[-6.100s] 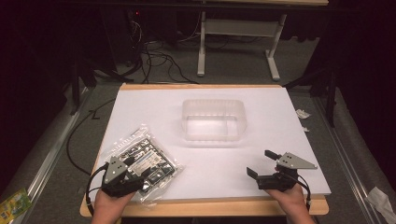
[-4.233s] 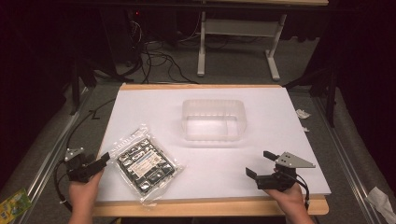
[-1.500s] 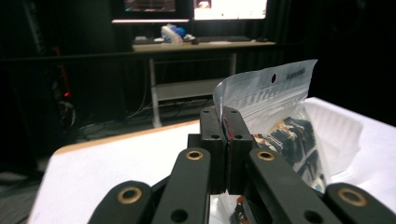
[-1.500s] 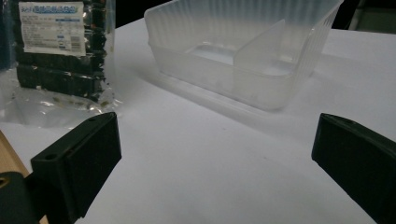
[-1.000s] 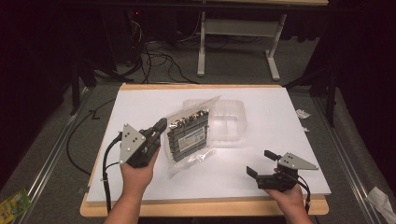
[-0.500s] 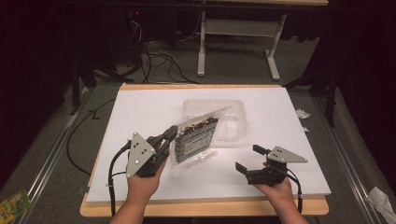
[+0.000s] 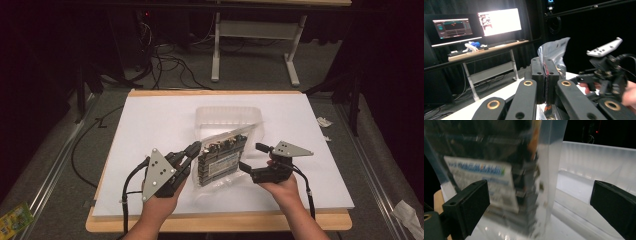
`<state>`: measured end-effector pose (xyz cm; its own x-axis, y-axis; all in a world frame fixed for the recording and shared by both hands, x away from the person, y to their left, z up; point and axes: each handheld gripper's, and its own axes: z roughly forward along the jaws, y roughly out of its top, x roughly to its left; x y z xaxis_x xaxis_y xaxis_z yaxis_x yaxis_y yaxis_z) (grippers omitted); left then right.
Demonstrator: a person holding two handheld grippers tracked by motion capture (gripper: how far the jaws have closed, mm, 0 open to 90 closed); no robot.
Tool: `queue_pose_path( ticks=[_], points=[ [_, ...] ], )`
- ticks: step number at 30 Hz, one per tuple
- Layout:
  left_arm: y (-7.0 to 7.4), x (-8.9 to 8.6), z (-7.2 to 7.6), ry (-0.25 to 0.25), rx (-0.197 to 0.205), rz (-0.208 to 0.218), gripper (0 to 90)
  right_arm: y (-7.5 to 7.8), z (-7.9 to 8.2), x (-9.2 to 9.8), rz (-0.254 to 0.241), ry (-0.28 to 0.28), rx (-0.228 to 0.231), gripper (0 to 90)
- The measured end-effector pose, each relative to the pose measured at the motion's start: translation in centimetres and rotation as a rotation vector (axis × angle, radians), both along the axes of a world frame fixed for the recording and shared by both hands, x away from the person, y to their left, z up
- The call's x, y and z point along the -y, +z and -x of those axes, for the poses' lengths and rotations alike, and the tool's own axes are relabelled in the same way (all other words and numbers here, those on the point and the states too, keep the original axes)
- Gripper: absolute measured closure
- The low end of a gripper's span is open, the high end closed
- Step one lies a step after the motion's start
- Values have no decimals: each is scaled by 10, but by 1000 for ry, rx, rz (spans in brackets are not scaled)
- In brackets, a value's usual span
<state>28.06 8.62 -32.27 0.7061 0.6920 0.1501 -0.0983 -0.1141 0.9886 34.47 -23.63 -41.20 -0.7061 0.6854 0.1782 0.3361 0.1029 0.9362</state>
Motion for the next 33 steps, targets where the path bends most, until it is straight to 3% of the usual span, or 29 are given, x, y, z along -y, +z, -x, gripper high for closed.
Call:
queue_pose_path(
  ticks=[3,9,10,13,15,22,33],
  points=[
    [-4,3,-1,-5,-7,-7,897,2,-5,-1,-16,26,-3,53],
    [-8,3,-5,2,-18,-8,896,2,-6,-7,-36,89,8,207],
    [-8,2,-5,8,-15,-5,896,4,-3,-9,-46,106,29,283],
    [-8,0,-6,16,-15,1,895,5,0,-9,-47,98,38,343],
    [-8,-4,-9,28,-19,9,894,6,3,-5,-52,107,54,435],
    [-15,-11,-19,73,-38,-20,882,-2,22,2,-29,150,74,701],
    [-25,-21,-28,108,-103,8,822,-4,32,-2,7,194,92,762]
  ],
)
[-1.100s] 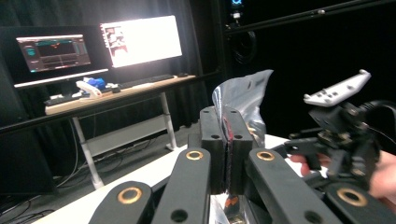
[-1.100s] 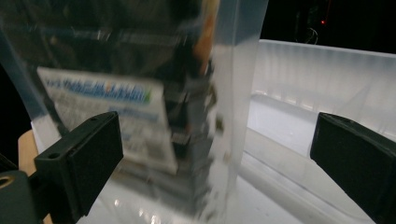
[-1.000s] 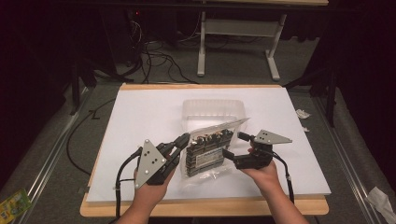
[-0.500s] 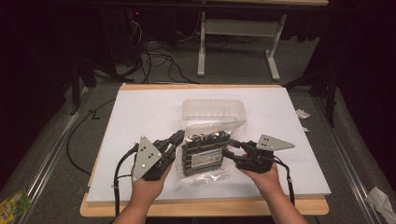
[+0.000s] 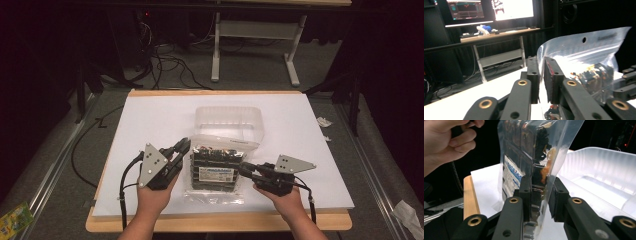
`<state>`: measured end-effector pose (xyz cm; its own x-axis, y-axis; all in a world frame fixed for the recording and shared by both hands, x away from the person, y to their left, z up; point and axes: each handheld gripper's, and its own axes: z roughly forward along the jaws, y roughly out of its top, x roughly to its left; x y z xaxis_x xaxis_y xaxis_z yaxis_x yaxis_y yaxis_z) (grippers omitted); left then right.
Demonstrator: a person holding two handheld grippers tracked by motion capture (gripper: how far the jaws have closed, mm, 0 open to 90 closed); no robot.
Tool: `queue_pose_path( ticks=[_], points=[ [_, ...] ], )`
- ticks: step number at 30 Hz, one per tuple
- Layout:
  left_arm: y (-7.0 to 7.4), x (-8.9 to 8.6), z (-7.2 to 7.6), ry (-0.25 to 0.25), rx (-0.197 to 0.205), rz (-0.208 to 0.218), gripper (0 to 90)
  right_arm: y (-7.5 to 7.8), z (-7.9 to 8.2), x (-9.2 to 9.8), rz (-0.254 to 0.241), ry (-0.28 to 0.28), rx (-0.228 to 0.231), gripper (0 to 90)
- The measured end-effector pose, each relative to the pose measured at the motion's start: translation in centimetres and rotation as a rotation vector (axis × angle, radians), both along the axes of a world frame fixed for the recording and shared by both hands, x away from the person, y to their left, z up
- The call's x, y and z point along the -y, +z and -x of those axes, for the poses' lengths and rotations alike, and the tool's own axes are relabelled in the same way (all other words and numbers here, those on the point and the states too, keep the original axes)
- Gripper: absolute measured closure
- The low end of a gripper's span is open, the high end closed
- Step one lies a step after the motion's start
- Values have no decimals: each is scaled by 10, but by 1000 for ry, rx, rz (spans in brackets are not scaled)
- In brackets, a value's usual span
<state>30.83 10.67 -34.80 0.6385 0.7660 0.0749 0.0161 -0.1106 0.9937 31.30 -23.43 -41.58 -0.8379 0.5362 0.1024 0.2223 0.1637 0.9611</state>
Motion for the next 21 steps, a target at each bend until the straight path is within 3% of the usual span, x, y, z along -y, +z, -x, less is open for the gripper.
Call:
queue_pose_path(
  ticks=[3,4,6,9,12,16,17,21],
  points=[
    [-2,-2,-4,13,-19,7,775,1,2,-2,4,1,10,774],
    [-2,-3,-5,27,-15,9,770,1,2,-2,4,4,22,892],
    [-3,-5,-6,14,-18,26,763,1,2,1,-3,-10,28,894],
    [-3,-6,-6,16,-20,17,784,1,3,0,5,-11,36,893],
    [-4,-6,-7,18,-31,23,750,1,2,0,6,-18,33,900],
    [-5,-7,-9,7,-42,31,680,1,2,0,9,-21,37,900],
    [-6,-8,-9,6,-51,30,610,1,2,0,10,-28,38,900],
    [-14,-14,-6,-15,-95,10,521,1,2,0,11,-33,38,900]
  ],
)
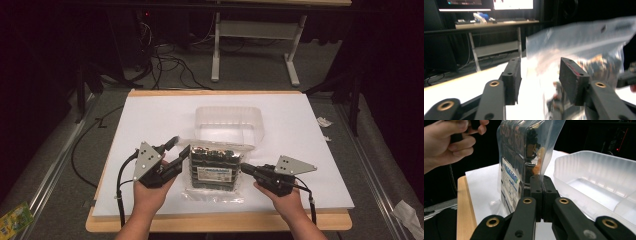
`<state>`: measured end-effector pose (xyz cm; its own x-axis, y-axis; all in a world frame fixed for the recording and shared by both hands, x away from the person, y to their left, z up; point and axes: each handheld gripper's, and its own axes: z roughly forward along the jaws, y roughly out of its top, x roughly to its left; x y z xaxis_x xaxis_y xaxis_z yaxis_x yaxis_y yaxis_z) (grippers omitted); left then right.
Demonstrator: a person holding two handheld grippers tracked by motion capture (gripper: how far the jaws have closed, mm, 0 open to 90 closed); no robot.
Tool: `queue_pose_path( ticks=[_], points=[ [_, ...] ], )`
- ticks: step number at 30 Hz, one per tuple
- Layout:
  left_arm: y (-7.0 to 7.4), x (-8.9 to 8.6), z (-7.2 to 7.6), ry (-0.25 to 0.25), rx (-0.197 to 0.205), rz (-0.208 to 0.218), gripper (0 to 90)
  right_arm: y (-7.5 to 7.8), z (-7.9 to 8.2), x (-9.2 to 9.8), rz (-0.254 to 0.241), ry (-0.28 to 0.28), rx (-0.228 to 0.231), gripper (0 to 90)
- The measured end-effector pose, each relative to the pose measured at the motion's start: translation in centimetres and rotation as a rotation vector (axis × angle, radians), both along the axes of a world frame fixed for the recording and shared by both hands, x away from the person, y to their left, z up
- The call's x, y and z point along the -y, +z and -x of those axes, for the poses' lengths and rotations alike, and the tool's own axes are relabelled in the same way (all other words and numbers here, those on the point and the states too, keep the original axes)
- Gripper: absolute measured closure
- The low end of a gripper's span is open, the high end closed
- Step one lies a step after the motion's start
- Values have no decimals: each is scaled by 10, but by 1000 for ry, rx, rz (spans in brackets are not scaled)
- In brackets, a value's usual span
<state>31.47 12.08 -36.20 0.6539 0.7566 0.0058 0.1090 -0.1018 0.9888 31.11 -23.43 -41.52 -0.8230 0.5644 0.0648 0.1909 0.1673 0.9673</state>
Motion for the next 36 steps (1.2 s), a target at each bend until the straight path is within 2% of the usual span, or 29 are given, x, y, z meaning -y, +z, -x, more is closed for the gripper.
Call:
queue_pose_path(
  ticks=[2,3,4,6,8,9,10,12,14,15,16,17,19,20,22,27,28,30,33,34,35,36],
  points=[
    [-3,-2,2,0,-5,-17,500,0,0,0,1,-1,-1,900],
    [-9,-8,7,-2,-11,-48,494,0,0,0,-1,-1,0,900],
    [-13,-11,9,2,-15,-58,497,0,0,0,-2,0,0,900],
    [-17,-15,11,1,-28,-63,533,-1,0,0,-3,0,0,900],
    [-26,-19,12,0,-64,-70,547,-1,0,0,-3,0,-1,900],
    [-36,-20,10,-11,-105,-80,587,0,0,0,0,-3,-1,900],
    [-36,-20,10,-11,-105,-80,596,0,0,0,0,-3,-1,900],
    [-44,-16,5,-45,-147,-85,614,0,0,0,2,-5,-2,900],
    [-50,-13,-1,-73,-182,-81,686,0,0,-1,1,-8,-3,900],
    [-56,-10,-7,-87,-215,-86,702,0,0,-1,1,-7,-1,900],
    [-56,-10,-7,-87,-215,-86,723,-1,0,0,-2,-6,-3,900],
    [-61,-8,-11,-114,-240,-88,749,-1,0,0,0,-7,-5,900],
    [-62,-7,-12,-125,-243,-91,821,-1,-1,0,-5,-4,-7,900],
    [-63,-6,-11,-129,-227,-99,857,-2,-1,0,-2,-10,-12,900],
    [-63,-6,-10,-140,-221,-97,899,-3,-2,2,-4,-16,-19,900],
    [-63,-5,-7,-134,-188,-117,900,-3,-2,2,-6,-19,-22,880],
    [-63,-5,-7,-134,-188,-117,900,-3,-2,2,-7,-18,-24,839],
    [-63,-4,-6,-132,-179,-126,900,-3,-4,3,-20,-11,-58,720],
    [-63,-4,-4,-129,-167,-130,900,-3,-8,5,-38,34,-104,542],
    [-63,-4,-4,-129,-167,-130,900,-3,-8,5,-38,34,-104,542],
    [-63,-4,-4,-129,-163,-130,900,-2,-9,3,-40,40,-125,444],
    [-63,-4,-4,-129,-163,-130,900,-2,-9,3,-40,40,-125,444]
  ],
)
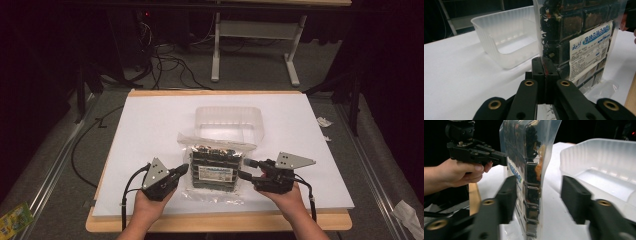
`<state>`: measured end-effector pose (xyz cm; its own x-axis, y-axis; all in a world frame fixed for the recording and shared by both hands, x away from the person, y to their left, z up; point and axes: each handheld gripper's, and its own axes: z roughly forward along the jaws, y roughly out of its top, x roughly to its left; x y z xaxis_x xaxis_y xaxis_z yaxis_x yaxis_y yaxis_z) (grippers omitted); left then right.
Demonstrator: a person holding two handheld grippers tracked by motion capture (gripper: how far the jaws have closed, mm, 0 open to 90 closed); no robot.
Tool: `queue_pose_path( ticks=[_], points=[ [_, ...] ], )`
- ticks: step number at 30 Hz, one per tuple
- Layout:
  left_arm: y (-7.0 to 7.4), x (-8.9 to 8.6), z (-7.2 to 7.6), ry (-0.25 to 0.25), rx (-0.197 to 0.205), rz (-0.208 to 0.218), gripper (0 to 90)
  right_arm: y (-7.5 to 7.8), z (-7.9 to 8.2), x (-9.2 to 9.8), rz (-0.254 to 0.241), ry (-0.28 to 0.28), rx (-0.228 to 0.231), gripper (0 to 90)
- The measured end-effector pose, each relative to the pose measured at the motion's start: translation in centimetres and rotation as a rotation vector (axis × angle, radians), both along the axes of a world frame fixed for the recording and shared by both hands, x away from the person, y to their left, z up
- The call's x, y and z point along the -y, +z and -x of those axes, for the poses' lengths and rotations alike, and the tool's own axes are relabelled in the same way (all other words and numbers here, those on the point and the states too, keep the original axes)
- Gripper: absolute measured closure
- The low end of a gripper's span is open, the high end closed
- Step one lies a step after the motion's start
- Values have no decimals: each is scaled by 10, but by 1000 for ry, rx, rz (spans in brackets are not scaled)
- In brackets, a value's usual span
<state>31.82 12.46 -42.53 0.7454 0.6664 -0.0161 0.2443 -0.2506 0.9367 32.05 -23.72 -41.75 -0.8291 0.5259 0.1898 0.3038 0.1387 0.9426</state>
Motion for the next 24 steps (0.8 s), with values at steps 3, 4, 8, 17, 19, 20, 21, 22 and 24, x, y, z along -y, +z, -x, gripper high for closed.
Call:
queue_pose_path(
  ticks=[3,4,8,17,19,20,21,22,24],
  points=[
    [0,0,1,2,9,-4,900,0,-5,-9,-1,31,-27,366],
    [0,0,1,2,9,-4,900,0,-6,-13,-4,38,-28,350],
    [1,0,4,1,16,-10,900,1,-9,-23,2,65,-33,335],
    [2,1,6,-2,22,-9,900,0,-13,-35,5,50,-25,522],
    [3,1,6,-3,19,-8,900,1,-13,-35,-7,55,-18,576],
    [3,1,6,-2,18,-6,900,1,-12,-35,-11,58,-16,598],
    [3,1,6,-3,17,-6,900,2,-11,-35,-12,60,-5,616],
    [3,1,6,-2,17,-8,900,2,-11,-35,-12,61,3,627],
    [3,2,6,0,15,-10,900,2,-10,-36,-14,73,4,644]
  ],
)
